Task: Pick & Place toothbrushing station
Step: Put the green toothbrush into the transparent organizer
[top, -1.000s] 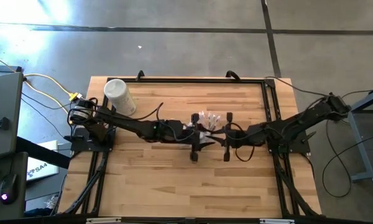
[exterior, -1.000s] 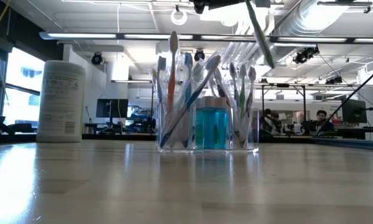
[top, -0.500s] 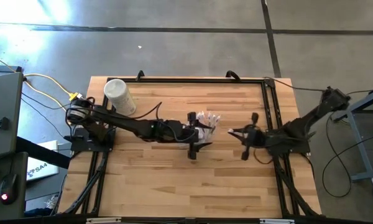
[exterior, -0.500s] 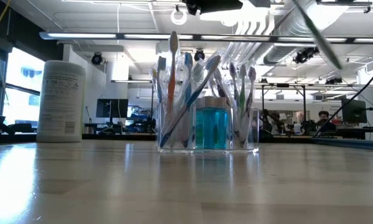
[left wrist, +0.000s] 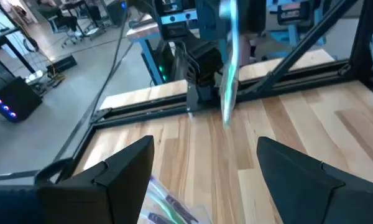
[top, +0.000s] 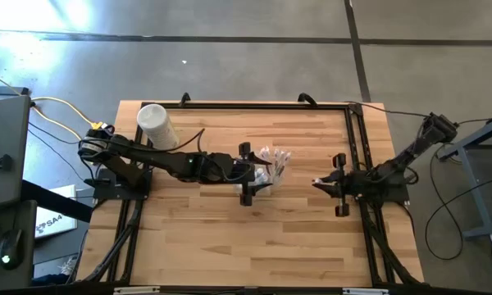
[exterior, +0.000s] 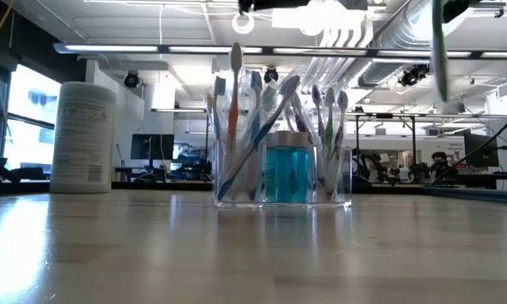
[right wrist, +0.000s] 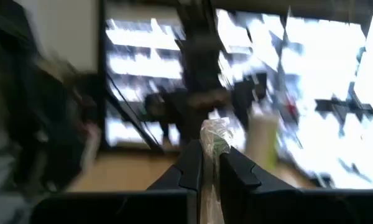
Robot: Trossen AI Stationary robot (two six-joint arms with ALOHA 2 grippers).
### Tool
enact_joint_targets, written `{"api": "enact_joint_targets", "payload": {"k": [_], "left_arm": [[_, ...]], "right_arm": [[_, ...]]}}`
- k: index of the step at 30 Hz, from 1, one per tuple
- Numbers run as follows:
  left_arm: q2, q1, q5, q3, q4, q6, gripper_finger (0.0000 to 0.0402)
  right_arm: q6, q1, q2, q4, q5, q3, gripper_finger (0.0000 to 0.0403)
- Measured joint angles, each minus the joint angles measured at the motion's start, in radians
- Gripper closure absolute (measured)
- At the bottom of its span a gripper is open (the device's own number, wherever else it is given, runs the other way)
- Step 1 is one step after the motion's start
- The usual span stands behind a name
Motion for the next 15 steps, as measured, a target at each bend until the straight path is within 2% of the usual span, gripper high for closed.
{"api": "enact_joint_targets", "payload": {"k": [2, 4, 7, 10, 15], "left_arm": [[-0.011, 0.0, 0.0, 0.0, -0.006, 0.0, 0.0121], [-0.016, 0.0, 0.0, 0.0, -0.005, 0.0, 0.0121], [-0.018, 0.0, 0.0, 0.0, -0.004, 0.0, 0.0121], [-0.018, 0.0, 0.0, 0.0, -0.008, 0.0, 0.0121], [-0.018, 0.0, 0.0, 0.0, -0.009, 0.0, 0.0121]], "right_arm": [[-0.098, -0.032, -0.011, 0.222, -0.123, -0.079, 0.0386], [-0.163, -0.069, -0.02, 0.353, -0.234, -0.123, 0.0386], [-0.184, -0.15, -0.006, 0.399, -0.344, -0.132, 0.0386], [-0.128, -0.254, 0.05, 0.414, -0.458, -0.135, 0.0386], [-0.066, -0.411, 0.195, 0.626, -0.677, -0.133, 0.0386]]}}
